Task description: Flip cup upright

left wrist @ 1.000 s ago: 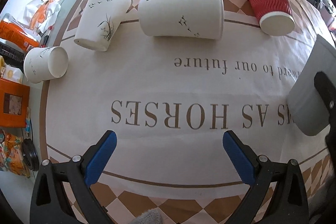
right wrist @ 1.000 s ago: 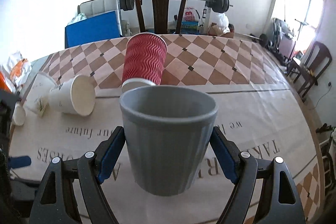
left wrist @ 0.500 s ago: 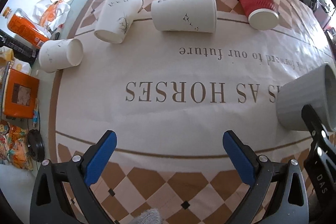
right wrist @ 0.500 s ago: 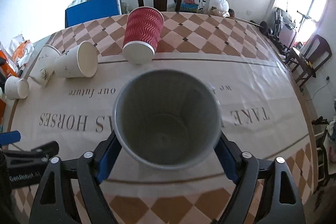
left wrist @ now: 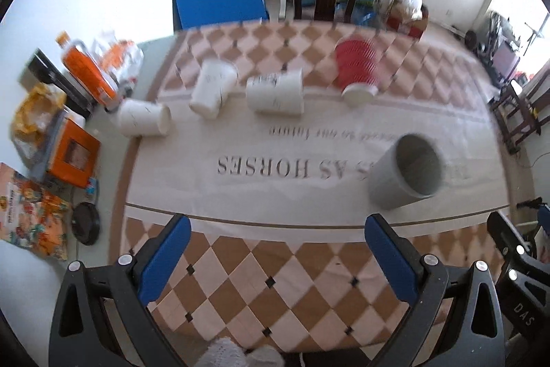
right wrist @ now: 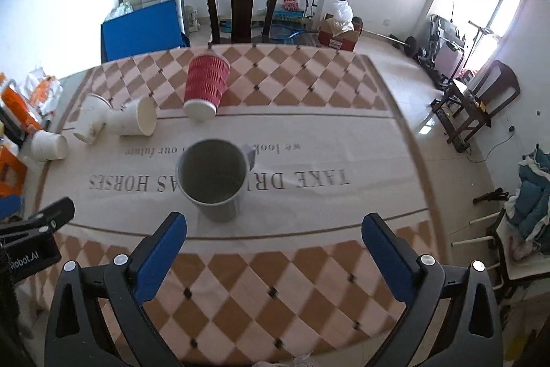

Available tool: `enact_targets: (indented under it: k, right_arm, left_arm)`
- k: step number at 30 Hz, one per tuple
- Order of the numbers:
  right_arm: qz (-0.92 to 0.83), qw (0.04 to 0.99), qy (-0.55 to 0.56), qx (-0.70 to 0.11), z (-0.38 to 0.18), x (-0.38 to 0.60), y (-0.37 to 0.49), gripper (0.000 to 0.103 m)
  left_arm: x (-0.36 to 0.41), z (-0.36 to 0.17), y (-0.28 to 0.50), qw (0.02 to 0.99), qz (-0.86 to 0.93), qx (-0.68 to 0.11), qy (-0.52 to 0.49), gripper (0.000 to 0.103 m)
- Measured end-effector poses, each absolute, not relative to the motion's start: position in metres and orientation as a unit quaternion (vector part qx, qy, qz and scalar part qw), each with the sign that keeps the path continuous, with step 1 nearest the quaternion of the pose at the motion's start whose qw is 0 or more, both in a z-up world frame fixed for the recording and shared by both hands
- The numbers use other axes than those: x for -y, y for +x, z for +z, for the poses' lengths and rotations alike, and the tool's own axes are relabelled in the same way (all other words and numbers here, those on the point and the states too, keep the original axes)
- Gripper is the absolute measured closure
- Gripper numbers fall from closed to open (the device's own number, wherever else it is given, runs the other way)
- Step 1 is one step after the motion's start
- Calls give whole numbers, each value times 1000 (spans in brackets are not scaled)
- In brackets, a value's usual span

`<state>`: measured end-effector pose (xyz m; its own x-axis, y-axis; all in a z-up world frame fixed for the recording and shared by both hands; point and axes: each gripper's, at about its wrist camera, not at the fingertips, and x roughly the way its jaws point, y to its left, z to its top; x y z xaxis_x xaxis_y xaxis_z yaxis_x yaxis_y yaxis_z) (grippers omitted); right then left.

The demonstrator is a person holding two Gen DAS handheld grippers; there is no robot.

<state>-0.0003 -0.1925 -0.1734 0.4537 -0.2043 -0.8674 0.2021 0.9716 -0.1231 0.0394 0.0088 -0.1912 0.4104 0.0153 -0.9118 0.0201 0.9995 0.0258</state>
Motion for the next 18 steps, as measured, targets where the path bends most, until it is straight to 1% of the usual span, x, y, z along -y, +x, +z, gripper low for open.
enact_targets:
  k: [4,8,11,18]
  right_arm:
    - [-104,855,-1,-508,-122,201,-22,0]
    - [-101,861,-4,-499,-76,209,-43,0]
    - [-94,866,7,-491,-46,214,-56,0]
    - [-88,875,15,-477,0,217,-74,0]
  left_arm:
    - [-2,-136,16,859,-8,-512,13,0]
    - [4,-97,-2,869,-18,-495,5,0]
    - [7,-73,-14,874,-15,-485,4,0]
    - [10,-40,-32,880,1,-476,4,0]
